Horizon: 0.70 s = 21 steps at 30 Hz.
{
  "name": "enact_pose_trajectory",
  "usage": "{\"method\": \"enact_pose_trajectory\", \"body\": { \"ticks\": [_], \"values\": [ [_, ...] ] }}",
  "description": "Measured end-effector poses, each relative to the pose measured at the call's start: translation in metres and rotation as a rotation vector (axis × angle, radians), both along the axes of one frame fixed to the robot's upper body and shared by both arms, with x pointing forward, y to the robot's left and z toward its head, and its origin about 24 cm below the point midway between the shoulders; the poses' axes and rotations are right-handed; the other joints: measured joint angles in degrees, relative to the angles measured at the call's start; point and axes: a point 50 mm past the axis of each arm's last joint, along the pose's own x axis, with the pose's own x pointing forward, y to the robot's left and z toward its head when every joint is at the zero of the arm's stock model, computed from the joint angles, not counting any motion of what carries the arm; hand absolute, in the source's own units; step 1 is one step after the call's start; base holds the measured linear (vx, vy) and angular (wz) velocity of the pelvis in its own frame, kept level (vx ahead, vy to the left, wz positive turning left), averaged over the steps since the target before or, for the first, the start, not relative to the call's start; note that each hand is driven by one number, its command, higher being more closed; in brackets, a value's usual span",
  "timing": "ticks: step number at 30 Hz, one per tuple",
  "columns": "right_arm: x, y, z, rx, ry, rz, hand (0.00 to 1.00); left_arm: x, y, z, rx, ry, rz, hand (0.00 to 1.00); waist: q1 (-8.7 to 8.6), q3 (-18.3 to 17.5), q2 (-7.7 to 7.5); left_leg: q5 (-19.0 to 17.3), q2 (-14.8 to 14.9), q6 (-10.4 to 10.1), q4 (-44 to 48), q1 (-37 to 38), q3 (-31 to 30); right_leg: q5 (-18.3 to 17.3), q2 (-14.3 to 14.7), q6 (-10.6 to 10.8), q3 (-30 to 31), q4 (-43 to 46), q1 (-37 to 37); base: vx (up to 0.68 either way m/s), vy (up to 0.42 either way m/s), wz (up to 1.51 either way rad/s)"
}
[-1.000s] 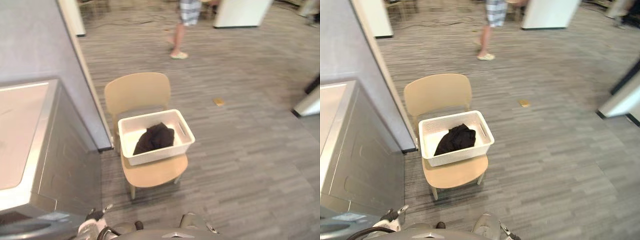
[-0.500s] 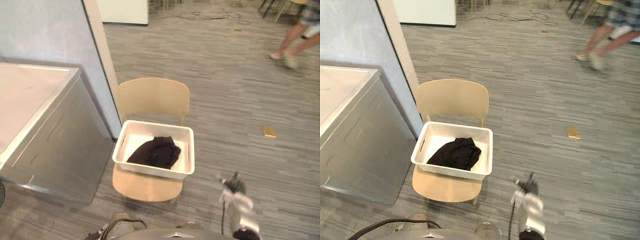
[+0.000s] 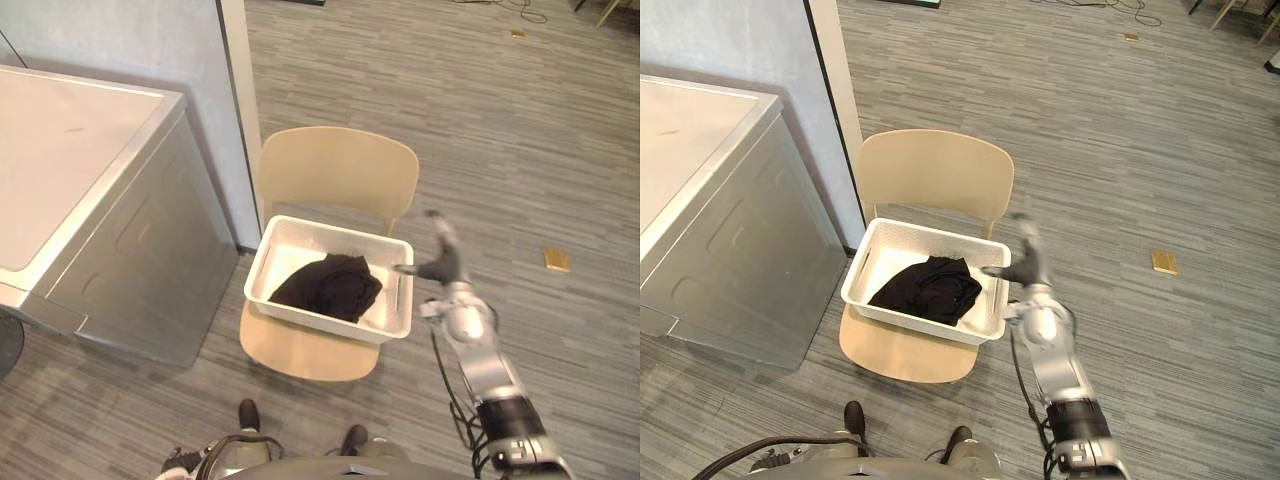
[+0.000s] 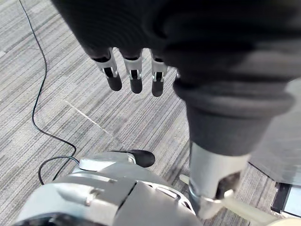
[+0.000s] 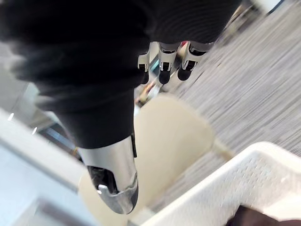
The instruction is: Pick up the laundry basket with both hands and put the clothes into the washing machine.
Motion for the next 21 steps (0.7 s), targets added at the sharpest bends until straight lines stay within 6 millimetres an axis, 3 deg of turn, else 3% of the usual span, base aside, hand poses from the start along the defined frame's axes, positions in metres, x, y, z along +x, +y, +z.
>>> {"method": "enact_pose_trajectory", "body": {
  "ticks": [3, 4, 9, 13, 21],
  "values": [
    [0.014, 0.019, -0.004, -0.179, 0.054, 0.150, 0.00, 0.012, 0.000, 0.002, 0.013, -0.018, -0.086, 0.00, 1.27, 0.78, 0.14, 1.99, -0.21, 0.30, -2.05, -1.24, -0.27, 0.66, 0.07, -0.08, -0.13, 0.17, -2.07, -0.06, 0.041, 0.02],
    [0.018, 0.025, -0.003, -0.313, 0.064, 0.217, 0.00, 0.023, 0.001, 0.005, 0.025, -0.042, -0.123, 0.00, 1.73, 1.95, 0.11, 2.64, -0.15, 0.37, -2.27, -2.39, -0.57, 0.81, 0.10, -0.15, -0.15, 0.72, -3.35, -0.08, 0.023, 0.03],
    [0.030, 0.027, -0.009, -0.713, 0.113, 0.373, 0.00, 0.060, 0.005, 0.016, 0.065, -0.137, -0.201, 0.00, 3.15, 6.83, -1.08, 5.05, -0.06, 1.07, -2.36, -6.87, -2.63, 0.62, -0.30, -0.45, -0.18, 3.96, -8.11, -0.08, 0.014, 0.15],
    [0.044, 0.011, 0.001, -0.854, 0.120, 0.320, 0.00, 0.078, 0.014, 0.025, 0.119, -0.180, -0.230, 0.00, 3.59, 10.36, -2.00, 6.56, -0.02, 1.27, -2.45, -9.54, -4.19, 0.23, -0.73, -0.83, -0.22, 6.43, -11.06, -0.07, -0.003, 0.15],
    [0.064, 0.002, 0.038, -1.006, 0.038, 0.279, 0.00, 0.099, 0.037, 0.041, 0.206, -0.244, -0.225, 0.00, 4.90, 14.49, -3.54, 8.58, 0.32, 1.15, -2.80, -15.15, -5.98, -0.78, -1.50, -1.22, -0.48, 10.83, -17.57, -0.09, -0.029, 0.07]
  ]
}}
